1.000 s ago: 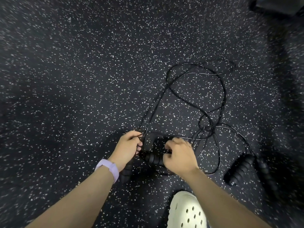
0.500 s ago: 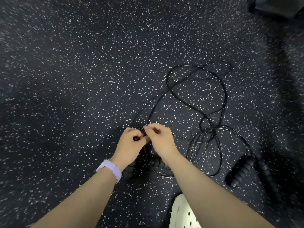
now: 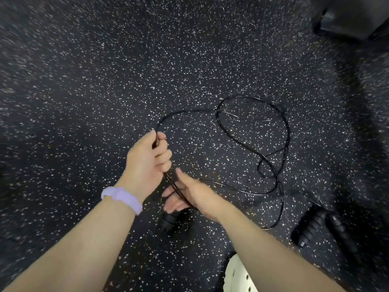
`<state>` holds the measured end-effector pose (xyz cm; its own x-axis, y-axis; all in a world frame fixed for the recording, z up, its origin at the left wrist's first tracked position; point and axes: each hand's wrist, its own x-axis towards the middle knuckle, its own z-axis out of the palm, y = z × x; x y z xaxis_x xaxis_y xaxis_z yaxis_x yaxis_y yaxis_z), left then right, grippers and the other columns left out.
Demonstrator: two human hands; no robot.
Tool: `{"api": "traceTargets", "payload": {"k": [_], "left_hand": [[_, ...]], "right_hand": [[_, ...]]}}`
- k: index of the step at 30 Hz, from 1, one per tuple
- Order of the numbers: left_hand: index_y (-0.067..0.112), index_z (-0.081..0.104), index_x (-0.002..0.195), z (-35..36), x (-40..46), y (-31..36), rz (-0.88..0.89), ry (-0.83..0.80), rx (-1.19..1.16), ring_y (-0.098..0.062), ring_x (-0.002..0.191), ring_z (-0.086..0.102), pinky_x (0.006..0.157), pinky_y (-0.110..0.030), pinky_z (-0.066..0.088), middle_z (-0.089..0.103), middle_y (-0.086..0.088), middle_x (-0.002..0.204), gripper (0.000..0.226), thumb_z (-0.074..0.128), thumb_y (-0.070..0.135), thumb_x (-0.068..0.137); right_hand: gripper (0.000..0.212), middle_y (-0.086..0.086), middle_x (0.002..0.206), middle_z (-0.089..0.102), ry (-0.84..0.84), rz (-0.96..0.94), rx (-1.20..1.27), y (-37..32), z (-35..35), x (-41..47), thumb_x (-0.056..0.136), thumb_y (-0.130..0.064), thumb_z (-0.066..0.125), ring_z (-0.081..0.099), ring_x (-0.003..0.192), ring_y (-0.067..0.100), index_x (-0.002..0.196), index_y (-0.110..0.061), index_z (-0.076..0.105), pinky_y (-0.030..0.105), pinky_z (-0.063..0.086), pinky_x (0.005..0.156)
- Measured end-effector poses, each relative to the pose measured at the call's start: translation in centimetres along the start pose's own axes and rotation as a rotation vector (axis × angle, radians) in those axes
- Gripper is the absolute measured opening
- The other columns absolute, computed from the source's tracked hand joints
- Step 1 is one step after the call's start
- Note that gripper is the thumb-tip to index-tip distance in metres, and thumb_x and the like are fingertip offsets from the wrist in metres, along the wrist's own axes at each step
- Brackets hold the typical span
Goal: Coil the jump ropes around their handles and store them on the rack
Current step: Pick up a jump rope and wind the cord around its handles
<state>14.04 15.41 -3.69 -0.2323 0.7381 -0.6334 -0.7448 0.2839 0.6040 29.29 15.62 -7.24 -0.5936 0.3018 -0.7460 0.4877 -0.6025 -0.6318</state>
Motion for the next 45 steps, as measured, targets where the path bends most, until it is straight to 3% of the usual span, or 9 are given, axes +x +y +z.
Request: {"api": "traceTargets", "payload": {"k": [7,13,18,22,25,30,37,41,45], "left_hand": [[0.011,0.057,0.113,0.1,-0.7,4.9,0.063,-0.021,-0.161,-0.007,0.051,0.03,0.044,-0.019,0.028,0.039,0.007,0.066,0.026,0.033,0.02,0.11],[0.003,0.063,0.123,0.2,-2.6,3.9,-0.023,-0.14,-0.007,-0.026,0.091,0.066,0.089,-0.041,0.051,0.072,-0.009,0.096,0.06,0.034,0.053,0.106],[0.013,0.071,0.099,3.2,-6.2,4.3,-0.162,-0.287,-0.219,-0.021,0.078,0.05,0.073,-0.03,0.048,0.051,-0.002,0.084,0.078,0.037,0.082,0.09],[0.009,0.059,0.118,6.1,-9.5,5.4,-0.099,-0.348,0.187,-0.028,0.069,0.056,0.064,-0.035,0.045,0.057,-0.021,0.085,0.091,0.019,0.086,0.091],[0.011,0.049,0.074,6.6,-11.9,7.7,-0.06,-0.257,0.389,-0.014,0.045,0.021,0.052,-0.031,0.012,0.029,-0.001,0.051,0.076,0.023,0.08,0.095],[0.02,0.038,0.067,6.5,-15.8,13.1,-0.016,-0.161,0.15,-0.012,0.04,0.017,0.042,-0.026,0.014,0.021,0.006,0.05,0.052,0.033,0.05,0.109],[0.01,0.049,0.09,8.3,-21.6,20.4,0.073,-0.224,-0.185,-0.011,0.051,0.035,0.05,-0.024,0.032,0.039,0.002,0.06,0.033,0.03,0.027,0.11],[0.001,0.058,0.119,8.9,-27.4,20.9,0.138,-0.262,0.062,-0.028,0.088,0.055,0.095,-0.046,0.045,0.061,-0.014,0.09,0.06,0.027,0.052,0.108],[0.011,0.061,0.103,8.4,-31.7,19.0,0.183,-0.329,0.254,-0.03,0.08,0.065,0.081,-0.043,0.057,0.066,-0.014,0.087,0.059,0.029,0.061,0.105]], "right_hand": [[0.071,0.001,0.055,0.033,-0.005,-0.072,-0.006,-1.2,1.9,-1.9,0.099,-0.073,0.039,0.026,0.048,0.017,0.055,-0.019,0.048,0.026,0.026,0.048],[0.043,-0.008,0.054,0.027,0.028,-0.243,0.292,-7.0,2.5,-3.9,0.113,-0.038,0.036,0.018,0.044,0.009,0.073,-0.022,0.038,0.019,0.013,0.041],[0.032,-0.006,0.059,0.029,0.042,-0.458,0.53,-13.8,3.0,-5.7,0.112,-0.013,0.029,0.023,0.05,0.009,0.091,-0.01,0.053,0.021,0.022,0.042],[0.03,-0.005,0.063,0.041,0.227,-0.582,0.421,-18.8,4.1,-7.2,0.11,-0.009,0.033,0.036,0.057,0.011,0.105,-0.007,0.063,0.025,0.037,0.055],[0.031,0.001,0.075,0.061,0.286,-0.598,0.201,-20.8,5.1,-8.9,0.113,-0.022,0.037,0.056,0.071,0.016,0.11,-0.012,0.066,0.032,0.048,0.073],[0.07,-0.001,0.089,0.077,0.248,-0.377,-0.045,-21.0,7.7,-13.2,0.103,-0.068,0.032,0.067,0.084,0.018,0.119,-0.011,0.069,0.046,0.053,0.1],[0.053,0.005,0.065,0.04,0.084,-0.423,-0.041,-19.5,13.4,-21.2,0.111,-0.045,0.037,0.038,0.056,0.018,0.073,-0.013,0.054,0.03,0.038,0.06],[0.046,-0.004,0.058,0.027,0.115,-0.555,0.047,-23.1,16.2,-26.2,0.115,-0.027,0.028,0.025,0.053,0.014,0.072,-0.017,0.04,0.031,0.026,0.058],[0.043,-0.003,0.06,0.026,0.113,-0.555,0.254,-26.9,18.7,-28.8,0.114,-0.029,0.031,0.027,0.051,0.013,0.074,-0.018,0.043,0.028,0.027,0.055]]}}
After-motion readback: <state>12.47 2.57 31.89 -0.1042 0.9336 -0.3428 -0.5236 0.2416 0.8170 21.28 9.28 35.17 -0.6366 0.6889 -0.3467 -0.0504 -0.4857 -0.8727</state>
